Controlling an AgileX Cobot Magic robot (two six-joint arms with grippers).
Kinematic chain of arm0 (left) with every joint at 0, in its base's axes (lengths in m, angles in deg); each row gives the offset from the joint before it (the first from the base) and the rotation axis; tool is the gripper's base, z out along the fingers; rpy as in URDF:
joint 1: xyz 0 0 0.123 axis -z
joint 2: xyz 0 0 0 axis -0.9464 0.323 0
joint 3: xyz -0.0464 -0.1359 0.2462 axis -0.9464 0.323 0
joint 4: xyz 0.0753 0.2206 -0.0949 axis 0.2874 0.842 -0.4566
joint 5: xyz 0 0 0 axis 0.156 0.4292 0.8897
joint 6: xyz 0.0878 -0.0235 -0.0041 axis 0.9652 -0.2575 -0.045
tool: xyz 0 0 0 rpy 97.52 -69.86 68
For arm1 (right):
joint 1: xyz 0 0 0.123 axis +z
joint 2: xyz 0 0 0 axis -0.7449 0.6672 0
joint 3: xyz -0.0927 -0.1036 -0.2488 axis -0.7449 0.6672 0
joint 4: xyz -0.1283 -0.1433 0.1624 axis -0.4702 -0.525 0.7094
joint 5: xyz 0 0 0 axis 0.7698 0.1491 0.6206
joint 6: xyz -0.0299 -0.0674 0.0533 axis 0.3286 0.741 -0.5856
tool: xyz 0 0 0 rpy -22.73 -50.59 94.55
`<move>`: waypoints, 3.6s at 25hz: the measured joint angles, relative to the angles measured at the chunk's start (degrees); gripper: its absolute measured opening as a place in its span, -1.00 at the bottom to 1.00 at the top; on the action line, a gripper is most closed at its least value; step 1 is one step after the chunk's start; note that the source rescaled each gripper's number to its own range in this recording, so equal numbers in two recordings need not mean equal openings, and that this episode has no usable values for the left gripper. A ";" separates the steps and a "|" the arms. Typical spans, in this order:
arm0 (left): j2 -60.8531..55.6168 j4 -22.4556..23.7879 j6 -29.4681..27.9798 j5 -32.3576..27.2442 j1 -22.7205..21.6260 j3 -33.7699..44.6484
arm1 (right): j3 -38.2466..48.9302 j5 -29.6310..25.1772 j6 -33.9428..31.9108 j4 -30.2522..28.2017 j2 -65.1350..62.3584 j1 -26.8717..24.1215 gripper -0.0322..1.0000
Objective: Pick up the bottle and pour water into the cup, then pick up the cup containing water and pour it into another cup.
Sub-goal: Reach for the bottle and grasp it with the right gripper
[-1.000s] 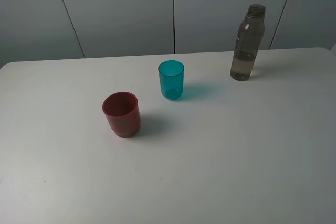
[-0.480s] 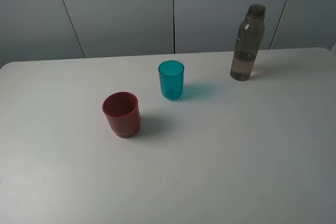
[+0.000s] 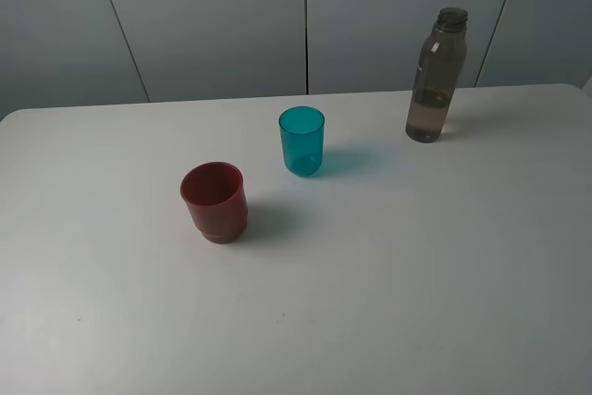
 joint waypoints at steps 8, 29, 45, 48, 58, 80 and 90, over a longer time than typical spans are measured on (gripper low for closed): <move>0.00 0.00 0.00 0.00 0.00 0.00 | 0.00 0.00 0.00 0.00 0.00 0.00 1.00; 0.00 0.00 0.00 0.00 0.00 0.00 | 0.00 0.00 0.00 0.06 0.00 0.00 1.00; 0.00 0.00 0.00 0.00 0.00 0.00 | -6.52 25.12 -0.23 -1.26 24.30 -0.08 1.00; 0.00 0.00 0.00 0.00 0.00 0.00 | -6.63 32.43 -0.23 -1.26 32.36 -0.08 1.00; 0.00 0.00 0.00 0.00 0.00 0.00 | -6.63 39.19 0.23 -3.05 57.93 6.65 1.00; 0.00 0.00 0.00 0.00 0.00 0.00 | 0.54 72.34 0.61 -2.73 85.11 10.53 1.00; 0.00 0.00 0.40 0.00 0.00 0.00 | 0.54 98.93 2.35 -2.73 100.34 10.53 1.00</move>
